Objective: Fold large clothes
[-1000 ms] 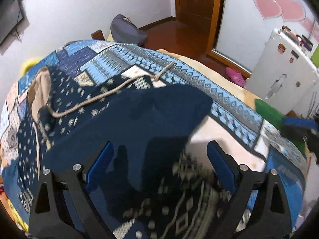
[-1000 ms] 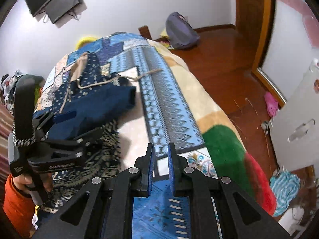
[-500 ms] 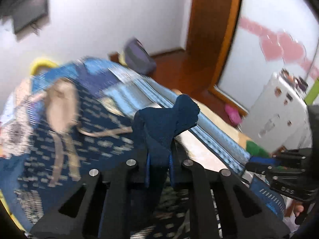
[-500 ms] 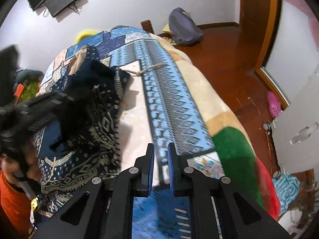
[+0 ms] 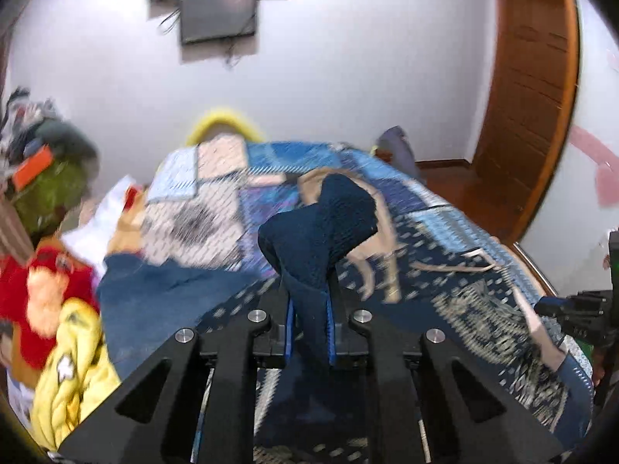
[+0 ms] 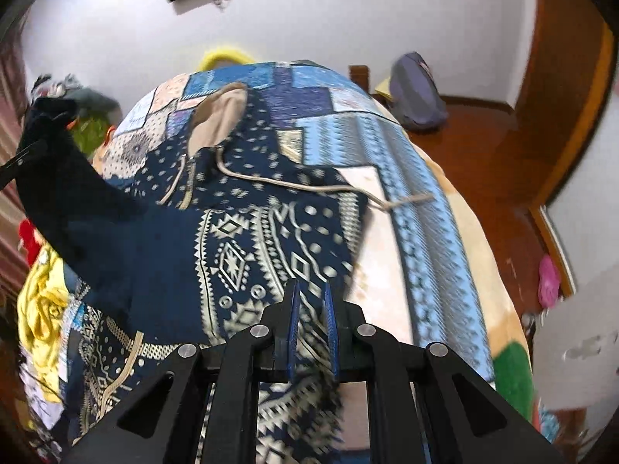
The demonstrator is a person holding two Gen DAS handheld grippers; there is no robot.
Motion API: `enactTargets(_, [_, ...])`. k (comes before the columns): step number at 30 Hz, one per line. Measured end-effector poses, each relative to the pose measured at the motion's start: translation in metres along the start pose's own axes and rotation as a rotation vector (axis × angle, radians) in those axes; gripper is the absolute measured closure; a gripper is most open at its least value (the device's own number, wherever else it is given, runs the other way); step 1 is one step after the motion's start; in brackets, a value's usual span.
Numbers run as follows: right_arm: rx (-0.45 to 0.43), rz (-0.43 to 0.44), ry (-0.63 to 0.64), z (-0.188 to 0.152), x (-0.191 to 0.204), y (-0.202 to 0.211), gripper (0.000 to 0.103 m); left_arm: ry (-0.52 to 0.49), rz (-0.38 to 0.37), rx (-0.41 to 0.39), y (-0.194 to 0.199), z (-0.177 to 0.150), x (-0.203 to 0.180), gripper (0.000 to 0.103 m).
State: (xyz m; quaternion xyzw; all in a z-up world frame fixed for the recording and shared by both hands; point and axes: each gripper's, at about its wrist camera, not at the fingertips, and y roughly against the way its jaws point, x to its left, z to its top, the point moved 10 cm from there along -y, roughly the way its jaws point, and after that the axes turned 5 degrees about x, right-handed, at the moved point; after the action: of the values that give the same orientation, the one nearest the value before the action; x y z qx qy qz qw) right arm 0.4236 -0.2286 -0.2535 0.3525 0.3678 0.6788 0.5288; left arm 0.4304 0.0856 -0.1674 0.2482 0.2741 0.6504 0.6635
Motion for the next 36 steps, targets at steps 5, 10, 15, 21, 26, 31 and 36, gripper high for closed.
enactTargets(5, [0.046, -0.032, 0.08, 0.004, 0.025, -0.027, 0.094, 0.08, -0.01, 0.102, -0.025, -0.053, 0.044, 0.091])
enactTargets(10, [0.153, -0.062, 0.191, -0.009, 0.046, -0.073, 0.094, 0.172, -0.027, 0.23, -0.057, -0.115, 0.07, 0.091])
enactTargets(15, [0.149, -0.104, 0.296, -0.016, 0.049, -0.085, 0.094, 0.18, 0.017, 0.326, -0.077, -0.16, 0.084, 0.085])
enactTargets(21, [0.062, -0.36, 0.316, -0.009, 0.01, -0.077, 0.0, 0.192, 0.102, 0.334, -0.077, -0.183, 0.102, 0.056])
enactTargets(26, [0.129, -0.184, 0.141, -0.021, -0.015, -0.082, 0.0, 0.135, 0.184, 0.333, -0.062, -0.188, 0.113, 0.039])
enactTargets(31, [0.164, -0.124, 0.046, -0.025, -0.026, -0.077, 0.0, 0.073, 0.239, 0.33, -0.046, -0.177, 0.114, 0.033])
enactTargets(36, [0.118, -0.108, 0.066, -0.008, -0.015, -0.06, 0.0, 0.052, 0.224, 0.272, -0.032, -0.144, 0.102, 0.025])
